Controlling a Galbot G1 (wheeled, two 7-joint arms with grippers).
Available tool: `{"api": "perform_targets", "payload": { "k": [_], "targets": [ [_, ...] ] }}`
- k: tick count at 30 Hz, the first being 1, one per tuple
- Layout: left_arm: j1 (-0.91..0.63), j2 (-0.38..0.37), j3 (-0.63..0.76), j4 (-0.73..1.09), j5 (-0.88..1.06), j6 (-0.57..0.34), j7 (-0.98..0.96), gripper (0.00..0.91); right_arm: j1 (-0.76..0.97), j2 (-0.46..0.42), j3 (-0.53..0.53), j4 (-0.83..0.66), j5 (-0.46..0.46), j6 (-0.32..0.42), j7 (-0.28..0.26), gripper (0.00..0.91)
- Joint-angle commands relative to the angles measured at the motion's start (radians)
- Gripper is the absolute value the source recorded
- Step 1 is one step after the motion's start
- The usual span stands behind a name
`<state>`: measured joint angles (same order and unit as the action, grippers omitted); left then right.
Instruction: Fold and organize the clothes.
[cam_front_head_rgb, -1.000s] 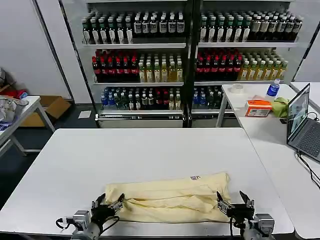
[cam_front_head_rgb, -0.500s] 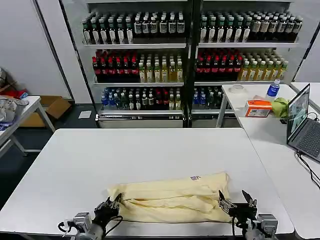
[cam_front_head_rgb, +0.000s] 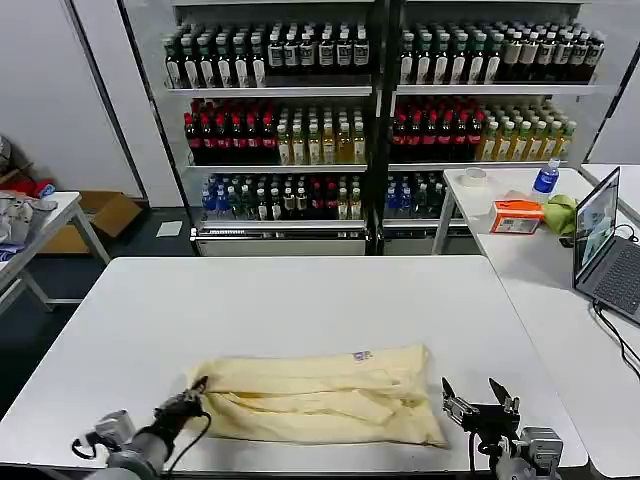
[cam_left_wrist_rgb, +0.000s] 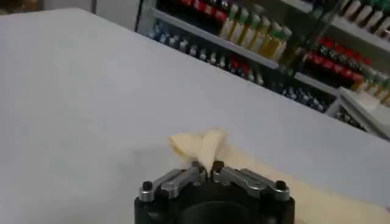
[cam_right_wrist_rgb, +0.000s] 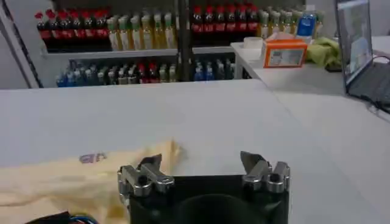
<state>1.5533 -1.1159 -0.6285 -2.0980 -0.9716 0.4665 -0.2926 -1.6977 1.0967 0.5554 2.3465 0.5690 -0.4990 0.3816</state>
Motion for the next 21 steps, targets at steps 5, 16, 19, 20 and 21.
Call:
{"api": "perform_targets", "payload": {
  "k": [5, 16, 19, 20, 21],
  "targets": [
    [-0.026, 0.181, -0.342, 0.082, -0.294, 0.033, 0.005, 0.010, 0.015, -0.015, 0.014, -0.007, 0.019, -0.003, 0.002, 0.907],
    [-0.071, 0.081, -0.183, -0.083, -0.537, 0.048, -0.047, 0.010, 0.023, -0.006, -0.010, -0.027, 0.000, 0.000, 0.000, 0.907],
    [-0.097, 0.045, -0.126, -0.111, -0.596, 0.043, -0.057, 0.010, 0.024, -0.006, -0.014, -0.036, -0.003, 0.000, -0.001, 0.907],
    [-0.101, 0.036, -0.095, -0.119, -0.598, 0.040, -0.056, 0.010, 0.024, -0.007, -0.015, -0.038, -0.005, 0.001, -0.002, 0.907],
    [-0.104, 0.029, -0.072, -0.128, -0.599, 0.038, -0.056, 0.010, 0.026, -0.007, -0.017, -0.042, -0.005, 0.001, -0.002, 0.907]
  ]
}}
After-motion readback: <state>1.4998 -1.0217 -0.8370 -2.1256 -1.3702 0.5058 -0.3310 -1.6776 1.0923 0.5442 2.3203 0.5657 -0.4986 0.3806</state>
